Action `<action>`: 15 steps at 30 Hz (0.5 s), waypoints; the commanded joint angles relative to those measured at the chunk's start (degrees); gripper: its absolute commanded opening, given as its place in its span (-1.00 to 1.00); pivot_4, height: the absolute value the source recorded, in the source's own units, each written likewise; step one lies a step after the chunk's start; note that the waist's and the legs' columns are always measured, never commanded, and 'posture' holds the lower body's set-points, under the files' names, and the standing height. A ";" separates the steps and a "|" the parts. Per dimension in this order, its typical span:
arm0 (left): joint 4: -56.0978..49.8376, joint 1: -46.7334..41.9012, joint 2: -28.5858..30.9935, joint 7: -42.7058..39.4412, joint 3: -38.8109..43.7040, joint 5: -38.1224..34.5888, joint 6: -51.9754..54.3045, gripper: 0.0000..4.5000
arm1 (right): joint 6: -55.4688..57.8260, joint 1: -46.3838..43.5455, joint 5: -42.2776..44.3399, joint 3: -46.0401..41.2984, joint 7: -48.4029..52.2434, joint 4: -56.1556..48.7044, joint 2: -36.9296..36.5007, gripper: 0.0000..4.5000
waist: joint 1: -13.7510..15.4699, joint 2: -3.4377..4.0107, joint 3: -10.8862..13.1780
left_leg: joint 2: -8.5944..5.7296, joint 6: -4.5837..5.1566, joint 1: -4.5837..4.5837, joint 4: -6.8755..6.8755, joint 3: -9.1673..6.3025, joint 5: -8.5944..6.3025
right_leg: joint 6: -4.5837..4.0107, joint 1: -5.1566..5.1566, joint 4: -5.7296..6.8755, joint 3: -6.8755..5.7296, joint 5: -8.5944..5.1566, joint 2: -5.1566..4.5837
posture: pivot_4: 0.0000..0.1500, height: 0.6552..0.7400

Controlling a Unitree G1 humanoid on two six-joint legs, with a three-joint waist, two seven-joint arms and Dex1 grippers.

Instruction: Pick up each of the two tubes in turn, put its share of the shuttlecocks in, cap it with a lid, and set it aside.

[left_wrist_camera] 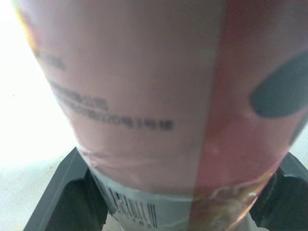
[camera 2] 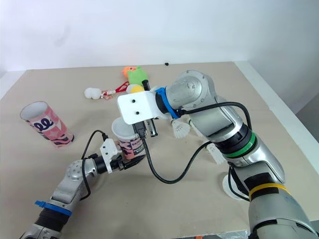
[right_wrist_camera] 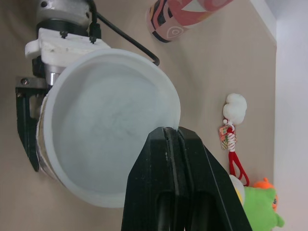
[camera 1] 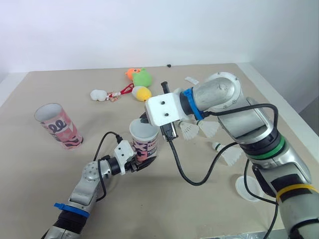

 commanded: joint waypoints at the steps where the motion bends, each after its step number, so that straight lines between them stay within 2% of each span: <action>1: 4.64 1.62 0.86 0.62 -0.01 1.39 1.65 0.33 | -1.74 -0.32 -1.84 -0.01 0.58 -1.56 -1.01 -0.96 | 0.00 0.00 0.00 | 0.00 0.00 0.00 0.00 0.00 0.00 | 0.00 0.00 0.00 -0.01 0.00 -0.01 | 1.00 1.00; 15: 4.86 1.45 0.88 0.52 -0.06 1.33 1.63 0.33 | -7.85 -0.17 -5.92 0.03 1.39 -0.10 -1.29 -0.96 | 0.00 0.00 0.00 | -0.02 0.00 0.00 0.00 -0.01 0.00 | 0.00 0.00 -0.01 -0.04 0.00 -0.04 | 1.00 1.00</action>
